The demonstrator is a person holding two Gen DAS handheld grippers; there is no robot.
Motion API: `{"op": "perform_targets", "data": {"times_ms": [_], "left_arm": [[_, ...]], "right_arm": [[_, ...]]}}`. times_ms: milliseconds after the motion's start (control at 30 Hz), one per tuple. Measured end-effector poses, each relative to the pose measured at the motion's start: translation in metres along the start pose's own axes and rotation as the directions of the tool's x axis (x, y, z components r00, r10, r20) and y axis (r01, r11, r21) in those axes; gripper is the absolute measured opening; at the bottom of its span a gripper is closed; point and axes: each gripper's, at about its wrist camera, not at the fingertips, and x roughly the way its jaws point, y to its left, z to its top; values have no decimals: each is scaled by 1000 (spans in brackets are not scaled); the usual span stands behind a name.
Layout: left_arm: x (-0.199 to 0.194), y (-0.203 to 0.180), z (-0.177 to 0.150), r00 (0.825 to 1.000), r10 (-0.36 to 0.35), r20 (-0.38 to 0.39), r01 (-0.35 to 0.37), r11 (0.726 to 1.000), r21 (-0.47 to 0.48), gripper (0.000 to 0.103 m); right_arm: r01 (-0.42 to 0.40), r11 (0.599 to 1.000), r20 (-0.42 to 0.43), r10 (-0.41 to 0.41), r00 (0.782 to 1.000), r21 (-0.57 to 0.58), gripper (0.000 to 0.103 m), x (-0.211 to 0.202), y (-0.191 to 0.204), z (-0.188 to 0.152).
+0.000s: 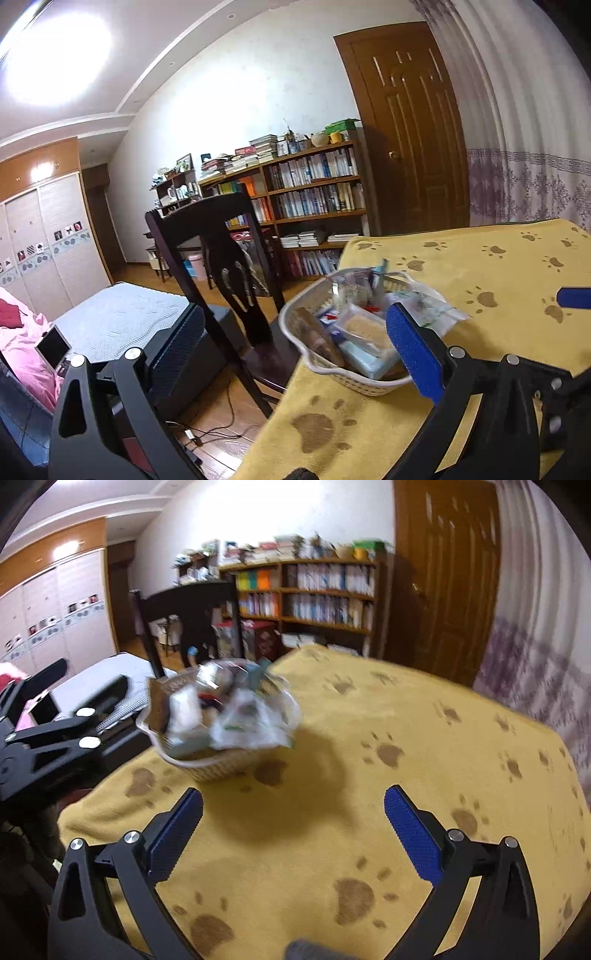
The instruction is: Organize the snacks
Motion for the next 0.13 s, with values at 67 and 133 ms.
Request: {"op": "perform_targets", "data": {"times_ms": [67, 133], "left_arm": [[-2, -12, -1, 999, -42, -13, 42, 999, 9, 100], [-5, -27, -3, 994, -103, -30, 104, 994, 25, 100]], "right_arm": [[27, 999, -33, -26, 999, 32, 98, 2, -18, -8], [77, 995, -78, -72, 994, 67, 98, 4, -47, -24]]}}
